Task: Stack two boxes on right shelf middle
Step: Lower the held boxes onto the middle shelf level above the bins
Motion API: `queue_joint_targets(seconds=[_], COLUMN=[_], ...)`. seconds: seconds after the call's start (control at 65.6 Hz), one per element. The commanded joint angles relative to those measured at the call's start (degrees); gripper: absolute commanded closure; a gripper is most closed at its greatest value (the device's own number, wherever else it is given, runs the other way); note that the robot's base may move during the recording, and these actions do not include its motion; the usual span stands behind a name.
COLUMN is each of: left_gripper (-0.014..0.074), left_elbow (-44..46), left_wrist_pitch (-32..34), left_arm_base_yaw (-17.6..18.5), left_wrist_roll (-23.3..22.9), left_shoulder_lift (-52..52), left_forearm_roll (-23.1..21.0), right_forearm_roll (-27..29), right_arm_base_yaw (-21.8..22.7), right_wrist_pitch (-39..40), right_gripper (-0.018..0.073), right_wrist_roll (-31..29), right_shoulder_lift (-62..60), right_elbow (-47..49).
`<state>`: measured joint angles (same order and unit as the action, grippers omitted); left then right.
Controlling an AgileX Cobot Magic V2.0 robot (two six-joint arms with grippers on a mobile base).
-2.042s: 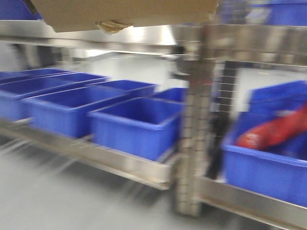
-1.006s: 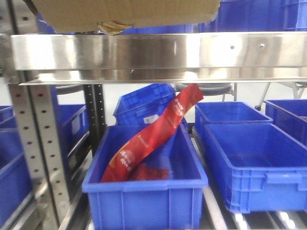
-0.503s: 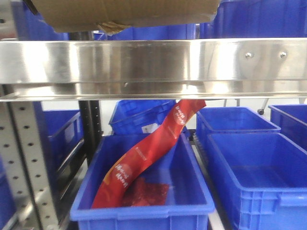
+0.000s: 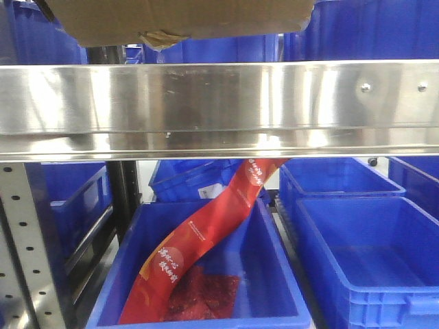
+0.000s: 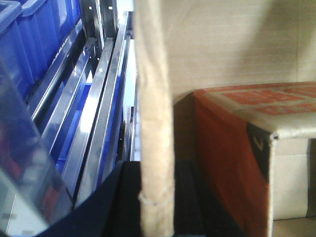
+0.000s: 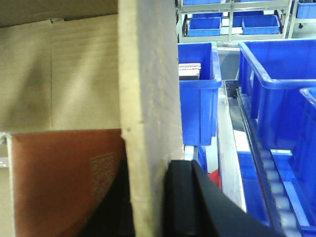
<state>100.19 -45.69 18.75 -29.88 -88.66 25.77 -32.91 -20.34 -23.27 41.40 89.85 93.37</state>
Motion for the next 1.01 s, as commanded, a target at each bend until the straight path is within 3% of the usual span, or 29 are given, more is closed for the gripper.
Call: queue_joint_targets(seconds=[0.0, 0.472, 0.732, 0.991], left_gripper=[0.0708, 0.0708, 0.0708, 0.0708], left_elbow=[0.6, 0.6, 0.6, 0.6], left_wrist_pitch=[2.2, 4.0, 4.0, -3.0], left_arm_base_yaw=[0.2, 0.2, 0.2, 0.2], left_wrist_roll=[-0.1, -0.1, -0.1, -0.1], left_shoulder_lift=[0.4, 0.4, 0.4, 0.3], left_forearm_roll=[-0.6, -0.6, -1.3, -5.0], right_forearm_roll=[0.3, 0.3, 0.8, 1.6], right_arm_base_yaw=[-0.4, -0.4, -3.6, -4.1], right_wrist_pitch=[8.7, 8.1, -14.0, -21.2], right_gripper=[0.0721, 0.0721, 0.0721, 0.0721], right_wrist_roll=[0.5, 0.5, 0.5, 0.5], right_shoulder_lift=[-1.2, -1.2, -1.1, -1.0], right_elbow=[0.8, 0.8, 0.8, 0.8])
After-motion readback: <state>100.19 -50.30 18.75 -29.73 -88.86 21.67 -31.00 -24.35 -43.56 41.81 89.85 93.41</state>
